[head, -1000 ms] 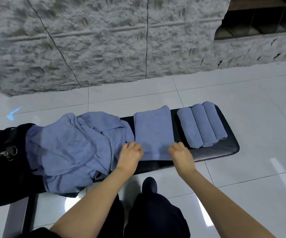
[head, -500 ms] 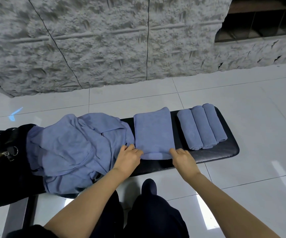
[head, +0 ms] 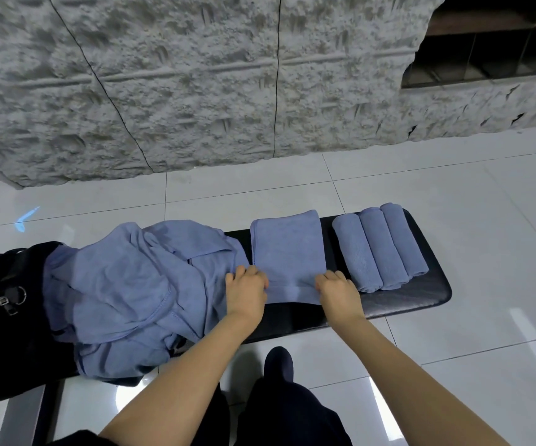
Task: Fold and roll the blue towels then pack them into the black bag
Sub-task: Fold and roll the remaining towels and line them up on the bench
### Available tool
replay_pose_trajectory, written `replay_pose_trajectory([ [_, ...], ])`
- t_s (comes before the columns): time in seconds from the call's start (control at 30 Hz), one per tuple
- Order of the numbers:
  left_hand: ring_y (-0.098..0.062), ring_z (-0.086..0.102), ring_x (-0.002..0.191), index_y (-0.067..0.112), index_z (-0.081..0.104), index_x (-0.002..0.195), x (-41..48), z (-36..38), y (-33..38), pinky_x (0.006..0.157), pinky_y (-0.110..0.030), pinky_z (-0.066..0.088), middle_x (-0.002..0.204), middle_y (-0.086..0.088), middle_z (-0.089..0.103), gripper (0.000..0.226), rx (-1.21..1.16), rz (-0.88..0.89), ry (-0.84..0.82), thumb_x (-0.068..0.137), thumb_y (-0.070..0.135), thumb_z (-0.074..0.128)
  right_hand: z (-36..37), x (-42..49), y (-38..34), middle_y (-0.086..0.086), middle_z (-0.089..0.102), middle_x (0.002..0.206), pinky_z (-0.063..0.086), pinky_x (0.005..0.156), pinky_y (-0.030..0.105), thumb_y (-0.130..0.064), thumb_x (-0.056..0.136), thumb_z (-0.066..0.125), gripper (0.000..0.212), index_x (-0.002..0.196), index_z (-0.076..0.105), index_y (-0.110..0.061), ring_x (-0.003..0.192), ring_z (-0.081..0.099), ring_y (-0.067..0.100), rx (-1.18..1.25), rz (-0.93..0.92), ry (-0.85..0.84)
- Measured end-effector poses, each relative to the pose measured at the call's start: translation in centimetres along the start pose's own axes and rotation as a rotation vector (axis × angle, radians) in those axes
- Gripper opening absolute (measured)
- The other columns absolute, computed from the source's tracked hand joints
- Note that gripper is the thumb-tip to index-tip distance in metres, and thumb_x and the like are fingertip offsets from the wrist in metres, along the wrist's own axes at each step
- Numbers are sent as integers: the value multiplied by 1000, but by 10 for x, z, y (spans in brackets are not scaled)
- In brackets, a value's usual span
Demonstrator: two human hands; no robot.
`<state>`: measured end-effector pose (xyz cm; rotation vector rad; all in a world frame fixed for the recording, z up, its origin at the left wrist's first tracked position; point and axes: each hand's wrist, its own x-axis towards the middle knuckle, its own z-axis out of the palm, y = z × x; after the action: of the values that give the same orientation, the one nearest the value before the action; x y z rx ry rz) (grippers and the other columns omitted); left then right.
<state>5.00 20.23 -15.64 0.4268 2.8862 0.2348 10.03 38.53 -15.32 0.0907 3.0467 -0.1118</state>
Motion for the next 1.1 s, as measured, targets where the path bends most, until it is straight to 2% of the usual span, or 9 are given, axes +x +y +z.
replay_pose_trajectory([
  [0.1, -20, 53, 67, 18, 64, 58, -8, 10, -2, 60, -32, 39, 65, 4, 57, 37, 239, 230, 71, 32, -1, 81, 12, -13, 3, 3, 55, 61, 44, 51, 29, 17, 21, 75, 51, 62, 61, -10, 56, 54, 23, -16, -93, 66],
  [0.27, -21, 49, 76, 13, 68, 74, -17, 18, -11, 68, -34, 32, 76, 0, 60, 29, 350, 389, 45, 54, 30, 81, 28, -29, 14, 5, 63, 89, 49, 75, 33, -16, 61, 81, 33, 90, 68, -8, 80, 60, 24, -51, -241, 146],
  [0.47, -22, 46, 76, 14, 69, 77, -11, 18, -6, 68, -35, 36, 76, -1, 59, 47, 359, 295, -15, 33, 8, 83, 28, -19, 16, 4, 64, 86, 47, 73, 29, 8, 48, 76, 42, 86, 70, -9, 75, 60, 23, -22, -204, 161],
  [0.53, -20, 50, 74, 17, 68, 72, -9, 12, -5, 69, -34, 29, 71, 2, 59, 37, 361, 281, -51, 38, 12, 82, 24, -15, 20, 2, 65, 79, 45, 68, 28, 8, 42, 77, 41, 78, 71, -11, 68, 59, 22, -16, -210, 126],
  [0.63, -20, 47, 94, 18, 65, 89, -13, 4, -7, 82, -34, 27, 88, 2, 61, 11, 308, 292, -107, 79, 19, 61, 17, -12, 23, -2, 64, 67, 48, 56, 27, 3, 36, 83, 40, 70, 71, -15, 57, 58, 19, 0, -199, 13],
  [0.77, -21, 41, 107, 20, 57, 91, 1, -7, -8, 89, -35, 25, 100, -1, 61, 22, 122, 191, -239, 95, 24, 37, -3, -4, 17, 5, 60, 78, 35, 67, 33, -6, 81, 57, 28, 109, 56, -13, 74, 54, 25, 20, -90, -138],
  [0.93, -20, 44, 106, 24, 60, 94, 18, -8, 2, 84, -32, 26, 101, 1, 62, 15, -77, -45, -184, 89, 16, 48, 5, 11, 10, -1, 50, 57, 29, 43, 26, 10, 28, 81, 47, 61, 59, -15, 53, 48, 19, 39, -36, 35],
  [1.0, -19, 47, 100, 22, 64, 96, 13, -5, 6, 84, -31, 30, 100, 5, 60, 19, -30, 14, -50, 82, 9, 60, 12, 7, 10, 1, 57, 65, 38, 46, 30, 14, 23, 80, 52, 63, 62, -14, 59, 54, 22, 2, -54, 27],
  [1.1, -18, 52, 72, 19, 65, 68, 4, 12, 1, 65, -29, 41, 73, 4, 58, 38, 148, 249, 76, 40, 2, 85, 19, -7, 9, 4, 60, 75, 45, 57, 33, 12, 36, 78, 45, 73, 65, -10, 68, 57, 24, -40, -132, 121],
])
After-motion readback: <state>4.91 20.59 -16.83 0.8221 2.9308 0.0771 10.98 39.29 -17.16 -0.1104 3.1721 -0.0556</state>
